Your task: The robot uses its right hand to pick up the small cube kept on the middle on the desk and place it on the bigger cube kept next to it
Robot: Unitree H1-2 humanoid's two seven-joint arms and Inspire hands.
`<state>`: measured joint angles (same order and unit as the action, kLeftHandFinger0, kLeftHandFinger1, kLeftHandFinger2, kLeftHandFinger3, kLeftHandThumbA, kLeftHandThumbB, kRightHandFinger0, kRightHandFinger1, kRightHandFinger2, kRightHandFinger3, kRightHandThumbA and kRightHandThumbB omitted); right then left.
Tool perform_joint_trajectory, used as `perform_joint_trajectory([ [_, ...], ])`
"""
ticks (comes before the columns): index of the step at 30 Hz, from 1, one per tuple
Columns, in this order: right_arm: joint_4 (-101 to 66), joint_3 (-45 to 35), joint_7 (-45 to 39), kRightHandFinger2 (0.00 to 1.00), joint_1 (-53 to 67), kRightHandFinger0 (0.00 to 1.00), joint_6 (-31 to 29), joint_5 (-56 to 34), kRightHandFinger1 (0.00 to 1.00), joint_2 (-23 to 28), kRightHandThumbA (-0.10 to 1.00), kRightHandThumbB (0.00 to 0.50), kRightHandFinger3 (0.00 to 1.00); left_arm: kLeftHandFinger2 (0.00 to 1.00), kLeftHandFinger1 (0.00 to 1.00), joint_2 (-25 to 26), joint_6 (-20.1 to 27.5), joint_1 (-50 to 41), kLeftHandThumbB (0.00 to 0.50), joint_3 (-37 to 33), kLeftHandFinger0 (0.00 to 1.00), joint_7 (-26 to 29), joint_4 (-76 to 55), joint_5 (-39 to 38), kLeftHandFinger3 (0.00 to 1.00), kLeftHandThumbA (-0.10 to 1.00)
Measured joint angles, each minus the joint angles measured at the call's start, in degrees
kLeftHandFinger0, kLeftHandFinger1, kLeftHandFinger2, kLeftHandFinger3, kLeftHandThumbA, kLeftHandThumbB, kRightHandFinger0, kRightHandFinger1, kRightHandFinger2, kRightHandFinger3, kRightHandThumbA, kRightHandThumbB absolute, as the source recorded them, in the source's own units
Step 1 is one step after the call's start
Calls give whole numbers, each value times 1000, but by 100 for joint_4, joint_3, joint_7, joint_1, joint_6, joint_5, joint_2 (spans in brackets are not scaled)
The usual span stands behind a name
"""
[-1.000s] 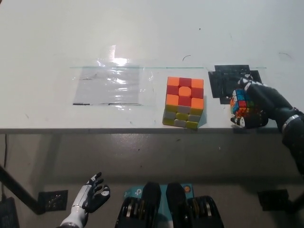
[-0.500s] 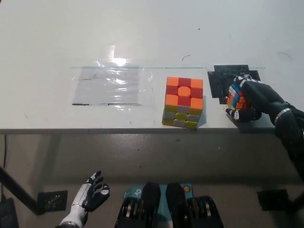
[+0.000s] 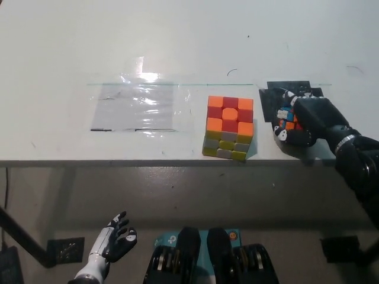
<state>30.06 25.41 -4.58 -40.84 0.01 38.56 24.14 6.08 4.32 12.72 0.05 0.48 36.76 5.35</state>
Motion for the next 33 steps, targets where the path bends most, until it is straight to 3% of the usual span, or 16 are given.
perform_joint_trajectory([
  [1,53,20,101,192,-6,0,-60,42,53,-4,-100,0,974,1000,1000,2,0,0,291,-3,1000,1,0,4,1000,310],
  [2,134,45,228,233,-18,0,-132,83,92,-11,-100,0,785,1000,1000,6,0,1,287,-8,1000,1,0,12,1000,309],
  [5,334,99,523,122,-51,0,-286,161,36,-21,-100,8,237,1000,1000,15,0,4,288,-14,1000,0,-1,23,1000,306],
  [6,437,128,653,106,-64,0,-334,206,19,-24,-100,0,165,1000,1000,18,0,4,283,-14,1000,0,0,24,1000,316],
  [7,565,174,842,176,-85,0,-392,273,37,-26,-100,0,368,1000,1000,22,0,4,284,-15,1000,0,0,25,1000,318],
  [8,664,205,992,158,-106,0,-451,319,38,-29,-100,0,424,1000,1000,24,0,5,285,-16,1000,0,0,27,1000,317],
  [10,834,244,1295,90,-147,0,-564,390,15,-43,-100,0,177,1000,1000,25,0,5,286,-15,1000,0,3,26,1000,288],
  [12,1011,256,1584,134,-163,0,-646,461,64,-66,-100,0,116,1000,1000,24,2,8,295,-13,1000,0,21,23,1000,308],
  [15,1191,269,1953,195,-165,3,-743,540,141,-102,-100,0,139,1000,1000,25,2,15,300,-13,1000,-1,35,22,1000,320],
  [19,1358,300,2355,77,-165,0,-884,642,9,-134,-100,0,69,1000,1000,26,2,44,296,-13,1000,0,33,23,1000,316],
  [23,1461,349,2699,78,-164,0,-1051,738,1,-135,-100,8,91,1000,1000,30,2,62,304,-13,1000,-1,32,25,1000,310],
  [25,1466,371,2773,182,-163,10,-1088,760,67,-135,-100,22,261,1000,1000,30,3,66,300,-13,1000,-1,34,24,1000,305],
  [28,1439,374,2812,13,-156,0,-1094,800,0,-135,-100,39,29,1000,1000,30,4,67,293,-14,1000,0,35,24,1000,320],
  [30,1404,376,2844,128,-146,0,-1100,838,62,-135,-100,66,55,1000,1000,30,3,67,293,-15,1000,-1,32,24,1000,308],
  [31,1370,379,2859,280,-139,0,-1100,860,166,-135,-100,65,59,1000,1000,30,3,66,296,-15,1000,-1,30,24,1000,309],
  [33,1245,382,2875,473,-126,0,-1095,921,274,-132,-100,143,53,1000,1000,29,3,67,297,-14,1000,-1,30,23,1000,300],
])
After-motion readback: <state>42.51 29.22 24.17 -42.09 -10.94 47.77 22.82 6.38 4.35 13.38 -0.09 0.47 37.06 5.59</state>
